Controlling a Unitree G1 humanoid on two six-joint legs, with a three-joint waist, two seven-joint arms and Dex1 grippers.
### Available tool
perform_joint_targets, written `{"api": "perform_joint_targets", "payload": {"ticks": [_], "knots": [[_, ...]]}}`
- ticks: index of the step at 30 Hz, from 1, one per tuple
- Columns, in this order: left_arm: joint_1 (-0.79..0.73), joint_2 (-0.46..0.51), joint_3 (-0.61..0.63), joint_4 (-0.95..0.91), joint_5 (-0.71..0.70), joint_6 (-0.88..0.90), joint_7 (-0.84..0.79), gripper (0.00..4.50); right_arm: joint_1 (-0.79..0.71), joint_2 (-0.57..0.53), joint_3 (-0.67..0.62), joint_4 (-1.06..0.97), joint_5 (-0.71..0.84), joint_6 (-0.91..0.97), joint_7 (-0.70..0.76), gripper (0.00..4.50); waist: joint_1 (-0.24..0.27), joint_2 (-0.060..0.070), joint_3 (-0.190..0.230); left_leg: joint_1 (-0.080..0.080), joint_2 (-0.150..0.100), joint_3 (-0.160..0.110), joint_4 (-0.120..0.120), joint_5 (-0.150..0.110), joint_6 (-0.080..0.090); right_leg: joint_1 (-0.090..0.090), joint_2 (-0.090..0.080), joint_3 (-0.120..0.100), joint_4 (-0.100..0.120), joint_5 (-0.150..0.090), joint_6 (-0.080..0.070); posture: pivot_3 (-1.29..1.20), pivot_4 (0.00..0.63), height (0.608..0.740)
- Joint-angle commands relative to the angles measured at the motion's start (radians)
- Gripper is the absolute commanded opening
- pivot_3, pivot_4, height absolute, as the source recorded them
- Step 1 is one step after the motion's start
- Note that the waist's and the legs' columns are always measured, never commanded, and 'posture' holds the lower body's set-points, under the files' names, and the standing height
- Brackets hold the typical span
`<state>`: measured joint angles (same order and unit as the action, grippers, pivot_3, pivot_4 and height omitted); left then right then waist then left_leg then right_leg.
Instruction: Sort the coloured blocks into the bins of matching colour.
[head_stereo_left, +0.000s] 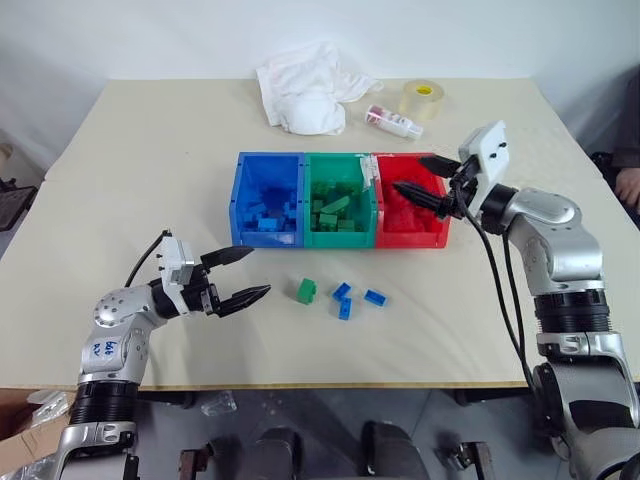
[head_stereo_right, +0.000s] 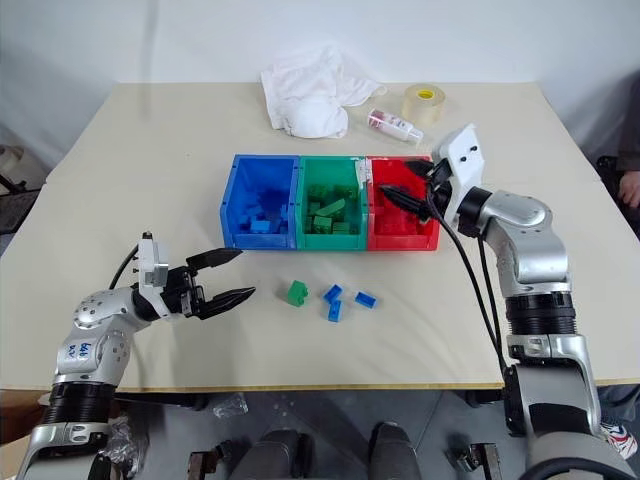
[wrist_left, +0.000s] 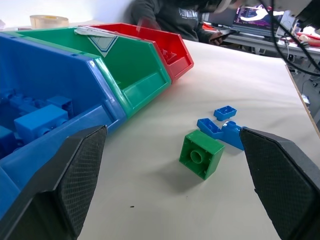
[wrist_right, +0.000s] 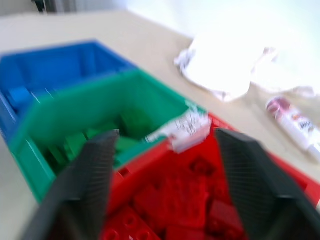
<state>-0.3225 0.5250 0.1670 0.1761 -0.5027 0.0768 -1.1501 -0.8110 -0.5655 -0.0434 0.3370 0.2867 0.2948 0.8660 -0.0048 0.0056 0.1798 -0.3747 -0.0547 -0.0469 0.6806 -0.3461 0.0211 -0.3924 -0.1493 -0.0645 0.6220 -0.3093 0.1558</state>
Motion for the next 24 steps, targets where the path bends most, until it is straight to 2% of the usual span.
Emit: {"api": "perform_joint_targets", "payload": {"ticks": [1,6,12,20,24], "knots": [[-0.006,0.002,0.005,-0.008,-0.003,-0.018,-0.005,4.5,-0.023,-0.011,-0.01,-0.021,0.004,-0.045,0.036,4.48,-0.002,0.0,0.0,0.0,0.0,0.0,0.0,0.0,0.0,0.0,0.0,0.0,0.0,0.0,0.0,0.0,0.15,0.74],[0.003,0.007,0.01,-0.014,-0.007,-0.017,-0.005,4.5,0.087,-0.061,-0.016,-0.198,0.063,0.036,0.122,4.48,-0.002,0.0,0.0,0.0,0.001,0.0,0.001,0.0,0.0,0.0,0.001,0.0,0.0,0.0,0.0,0.0,0.15,0.74],[-0.008,0.008,0.003,0.009,-0.002,-0.02,-0.018,4.5,0.376,-0.236,-0.094,-0.491,0.185,0.177,0.243,4.48,0.01,0.0,0.0,-0.001,0.0,-0.001,0.002,0.0,0.0,0.001,0.0,0.0,-0.001,0.0,0.0,0.0,0.15,0.74],[0.007,0.035,0.016,0.074,-0.004,-0.048,-0.086,4.5,0.732,-0.444,-0.28,-0.532,0.188,0.157,0.364,4.48,0.013,0.0,0.0,0.0,0.001,0.002,0.002,0.0,0.001,0.002,0.0,0.0,-0.002,0.0,0.0,0.0,0.15,0.74],[0.018,0.046,0.027,0.095,-0.006,-0.064,-0.107,4.5,0.793,-0.468,-0.323,-0.551,0.202,0.165,0.371,4.48,0.007,0.0,0.0,0.0,0.002,0.003,0.002,0.0,0.001,0.002,0.0,0.0,-0.002,0.0,0.0,0.0,0.15,0.74]]}}
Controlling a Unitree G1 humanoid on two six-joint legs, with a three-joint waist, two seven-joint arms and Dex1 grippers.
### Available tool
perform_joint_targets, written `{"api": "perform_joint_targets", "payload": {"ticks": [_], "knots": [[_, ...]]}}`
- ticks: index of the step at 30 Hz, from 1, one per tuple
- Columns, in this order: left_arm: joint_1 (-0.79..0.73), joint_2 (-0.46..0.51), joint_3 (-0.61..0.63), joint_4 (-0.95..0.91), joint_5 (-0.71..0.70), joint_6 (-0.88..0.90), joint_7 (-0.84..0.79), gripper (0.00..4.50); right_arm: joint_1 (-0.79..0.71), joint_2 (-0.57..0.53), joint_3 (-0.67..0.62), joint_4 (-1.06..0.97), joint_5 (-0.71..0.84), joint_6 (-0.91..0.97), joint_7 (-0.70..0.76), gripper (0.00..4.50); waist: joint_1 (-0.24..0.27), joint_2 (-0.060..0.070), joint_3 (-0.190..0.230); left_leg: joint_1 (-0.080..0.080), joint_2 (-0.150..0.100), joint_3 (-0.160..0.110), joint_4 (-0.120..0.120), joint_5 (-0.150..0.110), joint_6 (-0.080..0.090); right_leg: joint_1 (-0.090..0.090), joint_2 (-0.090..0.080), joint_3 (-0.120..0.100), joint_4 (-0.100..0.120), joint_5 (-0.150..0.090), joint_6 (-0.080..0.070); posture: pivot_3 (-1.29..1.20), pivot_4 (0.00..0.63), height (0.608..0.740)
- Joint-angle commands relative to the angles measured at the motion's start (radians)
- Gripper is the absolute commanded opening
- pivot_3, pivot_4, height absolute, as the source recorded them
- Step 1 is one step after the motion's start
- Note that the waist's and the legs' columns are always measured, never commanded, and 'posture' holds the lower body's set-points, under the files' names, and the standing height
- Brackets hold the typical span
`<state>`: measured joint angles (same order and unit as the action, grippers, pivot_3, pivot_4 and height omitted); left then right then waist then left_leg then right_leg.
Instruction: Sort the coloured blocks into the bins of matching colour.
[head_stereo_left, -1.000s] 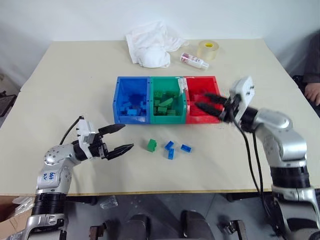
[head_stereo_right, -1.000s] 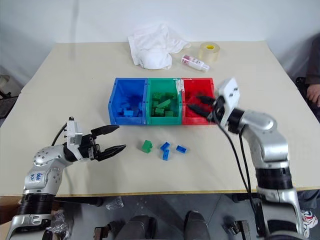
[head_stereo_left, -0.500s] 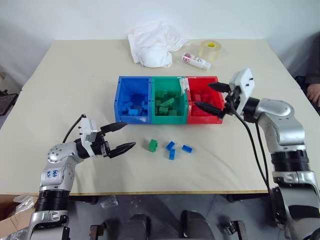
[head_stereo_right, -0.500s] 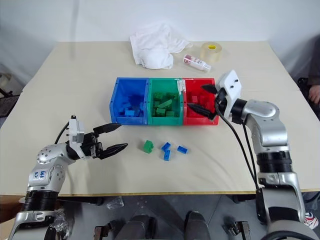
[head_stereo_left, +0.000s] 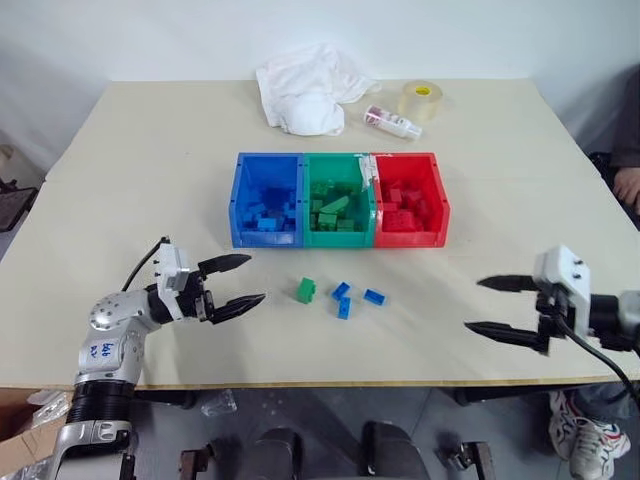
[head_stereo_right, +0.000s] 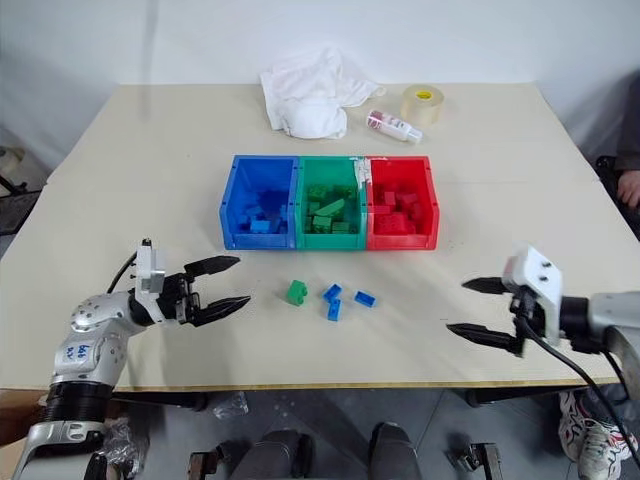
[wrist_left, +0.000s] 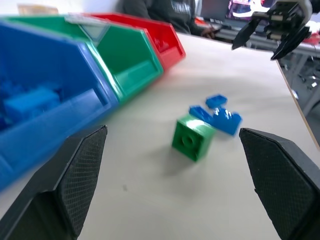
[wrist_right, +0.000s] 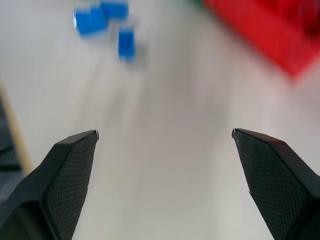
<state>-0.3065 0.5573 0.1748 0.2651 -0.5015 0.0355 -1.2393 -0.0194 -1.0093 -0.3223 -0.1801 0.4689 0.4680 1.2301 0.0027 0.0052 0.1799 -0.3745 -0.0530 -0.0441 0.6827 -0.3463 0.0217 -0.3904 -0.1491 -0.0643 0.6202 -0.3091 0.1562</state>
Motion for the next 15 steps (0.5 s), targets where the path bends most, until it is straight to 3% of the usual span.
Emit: {"api": "perform_joint_targets", "payload": {"ticks": [1,9,15], "knots": [[0.001,0.014,0.02,0.01,-0.006,-0.025,-0.018,4.5,-0.005,-0.023,-0.04,-0.037,0.021,-0.005,0.001,4.48,0.0,0.0,0.0,0.0,0.0,0.0,0.0,0.0,0.0,0.0,0.0,0.0,0.0,0.0,0.0,0.0,0.15,0.74],[-0.009,-0.002,0.011,0.001,-0.004,-0.038,-0.005,4.5,-0.182,0.05,0.188,-0.085,0.0,0.053,-0.055,4.48,-0.001,0.0,0.0,0.0,0.001,-0.001,0.0,0.0,0.0,0.0,0.0,0.0,-0.001,0.0,0.0,0.0,0.15,0.74],[0.036,-0.021,0.015,-0.062,-0.012,-0.036,0.03,4.5,-0.364,0.227,0.445,0.035,-0.134,0.023,-0.119,4.48,-0.004,0.0,0.0,0.0,0.001,-0.001,0.0,0.0,0.0,-0.001,0.0,0.0,0.0,0.0,0.0,0.0,0.15,0.74]]}}
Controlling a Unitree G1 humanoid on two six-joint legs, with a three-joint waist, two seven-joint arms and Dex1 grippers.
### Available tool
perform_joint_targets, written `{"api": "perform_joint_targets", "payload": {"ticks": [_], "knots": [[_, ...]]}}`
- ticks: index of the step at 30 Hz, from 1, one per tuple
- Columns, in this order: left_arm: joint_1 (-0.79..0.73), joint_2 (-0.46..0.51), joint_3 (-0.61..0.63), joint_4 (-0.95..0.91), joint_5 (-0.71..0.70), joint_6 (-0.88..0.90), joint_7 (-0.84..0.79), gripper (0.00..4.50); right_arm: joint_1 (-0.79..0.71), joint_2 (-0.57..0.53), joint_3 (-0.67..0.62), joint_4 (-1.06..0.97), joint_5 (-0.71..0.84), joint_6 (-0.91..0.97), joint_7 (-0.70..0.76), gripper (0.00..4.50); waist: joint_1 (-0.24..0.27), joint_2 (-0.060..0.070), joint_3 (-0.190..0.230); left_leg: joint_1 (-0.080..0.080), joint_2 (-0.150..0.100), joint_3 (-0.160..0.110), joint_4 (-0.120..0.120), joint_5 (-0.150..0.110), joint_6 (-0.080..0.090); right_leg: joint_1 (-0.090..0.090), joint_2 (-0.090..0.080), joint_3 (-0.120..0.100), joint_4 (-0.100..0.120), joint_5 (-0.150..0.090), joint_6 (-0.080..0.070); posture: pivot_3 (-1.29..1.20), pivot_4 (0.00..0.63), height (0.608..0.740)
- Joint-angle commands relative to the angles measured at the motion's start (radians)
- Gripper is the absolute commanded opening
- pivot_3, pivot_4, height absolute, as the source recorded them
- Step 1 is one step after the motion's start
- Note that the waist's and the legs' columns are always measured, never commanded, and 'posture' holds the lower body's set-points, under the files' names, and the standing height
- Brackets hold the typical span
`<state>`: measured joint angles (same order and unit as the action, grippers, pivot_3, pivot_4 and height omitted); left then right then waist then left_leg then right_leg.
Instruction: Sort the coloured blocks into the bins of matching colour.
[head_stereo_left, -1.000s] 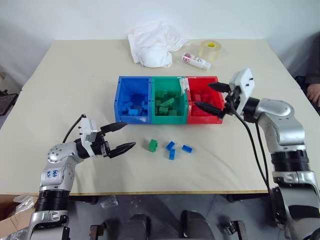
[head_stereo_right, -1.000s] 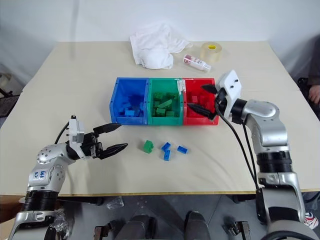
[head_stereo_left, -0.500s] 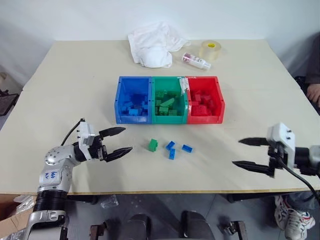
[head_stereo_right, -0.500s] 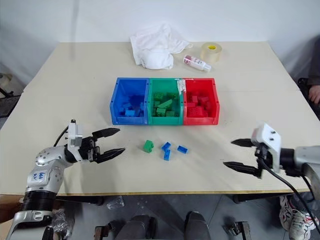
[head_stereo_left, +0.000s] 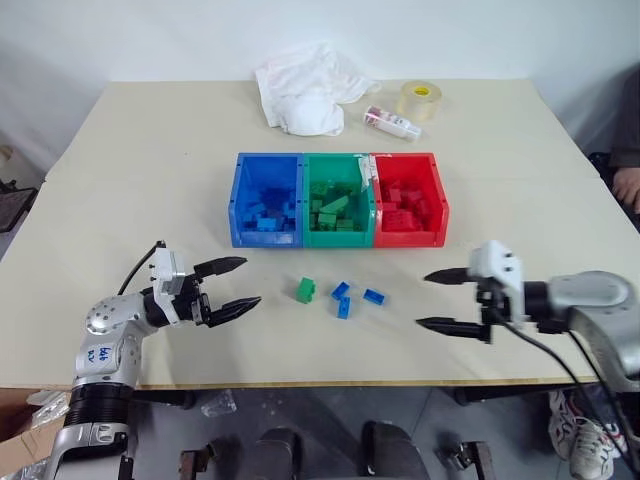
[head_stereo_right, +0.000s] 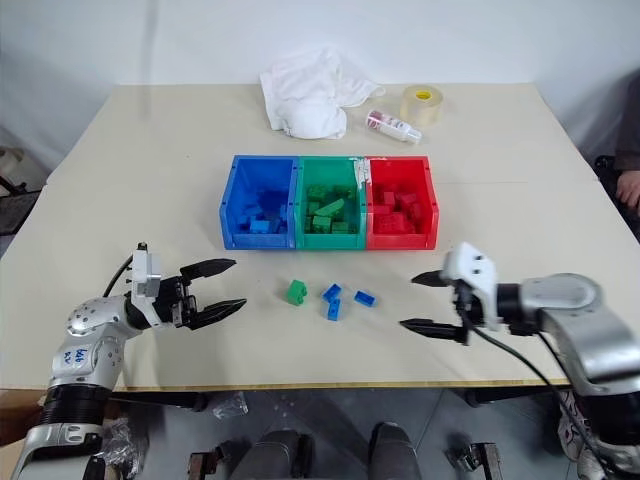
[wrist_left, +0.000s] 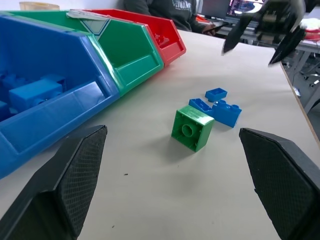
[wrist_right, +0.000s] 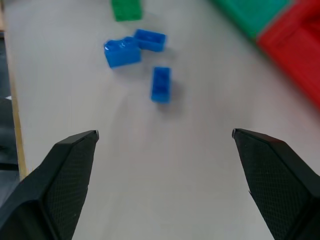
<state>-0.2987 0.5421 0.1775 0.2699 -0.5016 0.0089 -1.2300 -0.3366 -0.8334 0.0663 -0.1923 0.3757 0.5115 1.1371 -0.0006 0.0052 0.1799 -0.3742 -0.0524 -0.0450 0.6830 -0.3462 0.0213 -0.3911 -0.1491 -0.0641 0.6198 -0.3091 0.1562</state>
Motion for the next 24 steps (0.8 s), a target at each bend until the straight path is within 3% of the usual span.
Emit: {"api": "perform_joint_targets", "payload": {"ticks": [1,4,7,18,24], "knots": [[0.04,-0.007,0.016,-0.081,-0.015,-0.007,0.026,4.5,-0.064,0.071,0.079,0.074,-0.058,-0.028,-0.029,4.48,-0.001,0.0,0.0,0.0,0.0,0.0,0.0,0.0,0.0,0.0,0.0,0.0,0.0,0.0,0.0,0.0,0.15,0.74],[0.075,-0.004,0.029,-0.118,-0.02,-0.001,0.042,4.5,-0.103,0.105,0.12,0.141,-0.098,-0.069,-0.023,4.48,0.003,0.0,0.0,-0.001,-0.001,-0.002,0.0,0.0,0.0,0.0,0.0,0.0,0.001,0.0,0.0,0.0,0.15,0.74],[0.11,0.001,0.046,-0.151,-0.028,0.002,0.058,4.5,-0.14,0.134,0.133,0.178,-0.111,-0.097,-0.02,3.85,-0.001,0.0,0.0,-0.001,-0.002,-0.002,0.0,0.0,0.0,0.0,0.0,0.0,0.0,0.0,0.0,0.0,0.15,0.74],[0.185,-0.002,0.075,-0.238,-0.039,0.017,0.11,4.5,-0.185,0.154,0.122,0.153,-0.104,-0.097,0.012,0.06,-0.001,0.0,0.0,-0.001,-0.001,-0.002,0.0,0.0,0.0,0.0,0.0,0.0,0.0,0.0,0.0,0.0,0.15,0.74],[0.204,0.001,0.08,-0.26,-0.044,0.024,0.125,4.5,-0.176,0.156,0.125,0.133,-0.1,-0.091,0.031,0.02,-0.001,0.0,0.0,-0.001,-0.001,-0.002,0.0,0.0,0.0,0.0,0.0,0.0,0.0,0.0,0.0,0.0,0.15,0.74]]}}
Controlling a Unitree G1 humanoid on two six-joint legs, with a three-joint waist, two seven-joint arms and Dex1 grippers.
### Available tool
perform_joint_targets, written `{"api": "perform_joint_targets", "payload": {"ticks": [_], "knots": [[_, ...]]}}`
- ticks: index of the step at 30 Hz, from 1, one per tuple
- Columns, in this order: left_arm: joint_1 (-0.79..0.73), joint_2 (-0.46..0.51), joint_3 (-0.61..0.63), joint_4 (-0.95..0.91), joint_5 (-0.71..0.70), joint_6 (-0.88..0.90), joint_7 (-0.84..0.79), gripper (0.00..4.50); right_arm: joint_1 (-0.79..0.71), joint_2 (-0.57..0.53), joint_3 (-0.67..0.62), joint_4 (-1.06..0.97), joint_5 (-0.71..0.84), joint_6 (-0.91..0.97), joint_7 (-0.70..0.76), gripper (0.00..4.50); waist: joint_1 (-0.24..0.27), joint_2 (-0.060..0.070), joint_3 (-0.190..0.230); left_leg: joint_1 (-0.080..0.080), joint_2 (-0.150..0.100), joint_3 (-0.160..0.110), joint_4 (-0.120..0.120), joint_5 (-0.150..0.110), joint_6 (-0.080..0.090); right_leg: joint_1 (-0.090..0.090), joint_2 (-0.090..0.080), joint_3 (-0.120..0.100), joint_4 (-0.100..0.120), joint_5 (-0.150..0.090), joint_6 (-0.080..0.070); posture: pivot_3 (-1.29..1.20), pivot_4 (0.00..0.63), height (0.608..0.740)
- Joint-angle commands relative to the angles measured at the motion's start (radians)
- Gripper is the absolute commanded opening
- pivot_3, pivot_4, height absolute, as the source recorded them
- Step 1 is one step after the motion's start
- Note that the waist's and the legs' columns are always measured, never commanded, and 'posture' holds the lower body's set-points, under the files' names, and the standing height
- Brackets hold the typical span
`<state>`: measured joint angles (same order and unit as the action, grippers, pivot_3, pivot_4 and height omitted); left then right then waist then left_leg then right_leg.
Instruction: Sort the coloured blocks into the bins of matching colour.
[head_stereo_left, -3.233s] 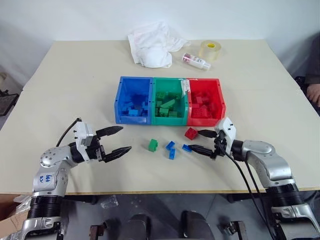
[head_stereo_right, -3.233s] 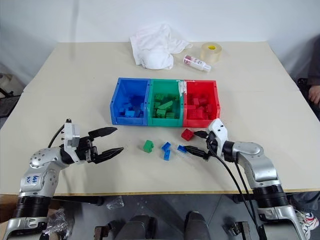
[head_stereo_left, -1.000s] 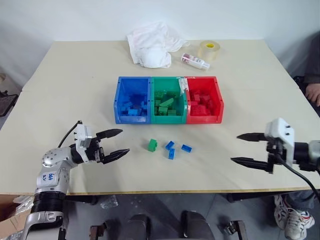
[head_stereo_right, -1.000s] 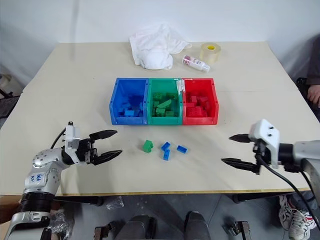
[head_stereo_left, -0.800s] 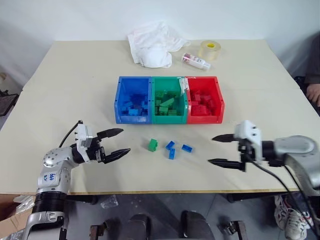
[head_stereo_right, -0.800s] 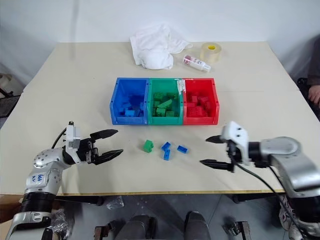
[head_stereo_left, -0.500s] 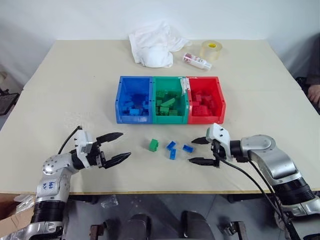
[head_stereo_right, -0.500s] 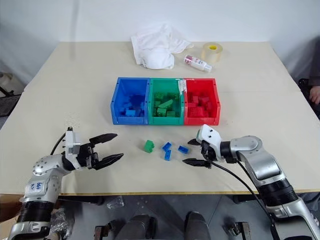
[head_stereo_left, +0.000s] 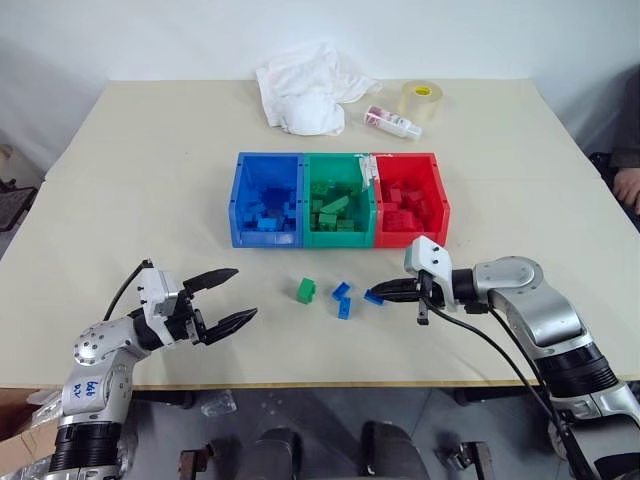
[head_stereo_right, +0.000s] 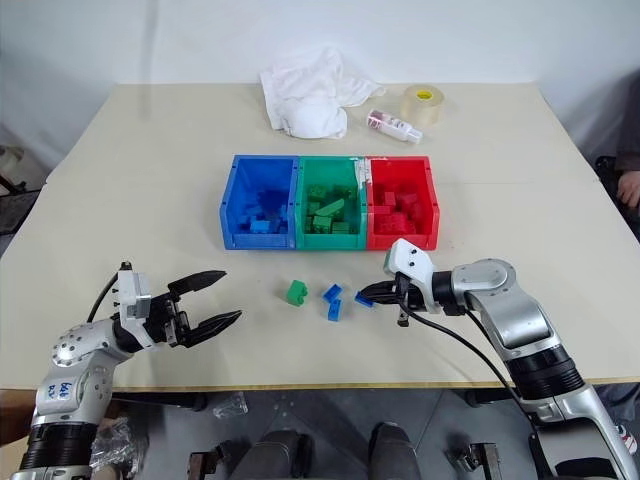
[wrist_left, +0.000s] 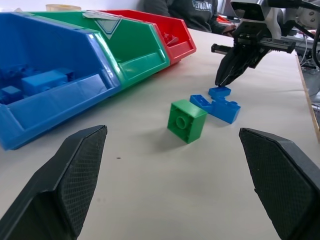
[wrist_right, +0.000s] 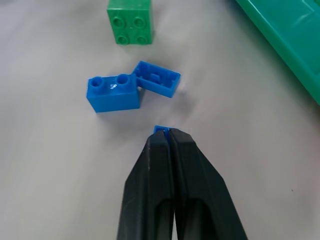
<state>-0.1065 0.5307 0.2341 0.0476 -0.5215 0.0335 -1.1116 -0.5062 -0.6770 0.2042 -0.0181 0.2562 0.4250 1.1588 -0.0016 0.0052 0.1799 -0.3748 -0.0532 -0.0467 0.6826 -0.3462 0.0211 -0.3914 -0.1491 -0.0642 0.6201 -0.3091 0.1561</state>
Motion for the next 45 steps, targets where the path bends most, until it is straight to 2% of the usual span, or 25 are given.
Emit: {"api": "perform_joint_targets", "payload": {"ticks": [1,4,8,16,23,25,35,40,45], "knots": [[0.012,0.012,0.024,-0.039,-0.025,0.0,0.008,4.5,-0.008,0.004,-0.018,-0.048,0.023,0.003,0.003,0.02,0.001,0.0,0.0,0.0,0.0,0.0,0.0,0.0,0.0,0.0,0.0,0.0,0.0,0.0,0.0,0.0,0.15,0.74],[0.011,0.013,0.023,-0.04,-0.026,0.002,0.011,4.5,-0.019,-0.003,-0.018,-0.063,0.016,0.049,-0.013,0.6,0.001,0.0,0.0,0.0,0.0,0.0,0.0,0.0,0.0,0.0,0.0,0.0,0.0,0.0,0.0,0.0,0.15,0.74],[-0.003,0.011,0.018,-0.034,-0.024,0.004,0.013,4.5,-0.027,-0.01,-0.023,-0.065,0.016,0.053,-0.008,1.9,0.0,0.0,0.0,0.0,0.0,0.0,0.0,0.0,0.0,0.0,0.0,0.0,0.0,0.0,0.0,0.0,0.15,0.74],[-0.009,0.002,0.015,-0.043,-0.03,0.009,0.019,4.5,-0.048,-0.007,0.053,-0.02,-0.052,0.076,-0.01,4.47,0.0,0.0,0.0,0.0,0.0,0.0,0.0,0.0,0.0,0.0,0.0,0.0,0.0,0.0,0.0,0.0,0.15,0.74],[0.003,0.007,0.017,-0.058,-0.032,0.01,0.02,4.5,-0.063,0.001,0.074,-0.006,-0.078,0.072,-0.017,4.47,0.0,0.0,0.0,0.0,0.0,0.0,0.0,0.0,0.0,0.0,0.0,0.0,0.0,0.0,0.0,0.0,0.15,0.74],[0.003,0.007,0.017,-0.06,-0.032,0.013,0.022,4.5,-0.063,-0.001,0.073,-0.004,-0.082,0.071,-0.019,3.92,0.001,0.0,0.0,0.0,0.0,0.0,0.0,0.0,0.0,0.0,0.0,0.0,0.0,0.0,0.0,0.0,0.15,0.74],[0.0,0.007,0.018,-0.061,-0.03,0.015,0.027,4.5,-0.064,-0.002,0.065,-0.031,-0.078,0.084,-0.024,0.5,0.0,0.0,0.0,0.0,0.0,0.0,0.0,0.0,0.0,0.0,0.0,0.0,0.0,0.0,0.0,0.0,0.15,0.74],[-0.005,0.003,0.016,-0.063,-0.029,0.014,0.035,4.5,-0.114,0.022,0.046,-0.029,-0.052,0.092,-0.023,0.45,0.0,0.0,0.0,0.0,0.0,0.0,0.0,0.0,0.0,0.0,0.0,0.0,0.0,0.0,0.0,0.0,0.15,0.74],[-0.007,0.001,0.011,-0.064,-0.03,0.015,0.037,4.5,-0.261,0.146,0.013,0.048,-0.017,0.093,-0.071,0.45,-0.008,0.0,0.0,0.0,0.001,0.001,-0.001,0.0,0.0,-0.001,0.0,0.0,0.0,0.0,0.0,0.0,0.15,0.74]]}}
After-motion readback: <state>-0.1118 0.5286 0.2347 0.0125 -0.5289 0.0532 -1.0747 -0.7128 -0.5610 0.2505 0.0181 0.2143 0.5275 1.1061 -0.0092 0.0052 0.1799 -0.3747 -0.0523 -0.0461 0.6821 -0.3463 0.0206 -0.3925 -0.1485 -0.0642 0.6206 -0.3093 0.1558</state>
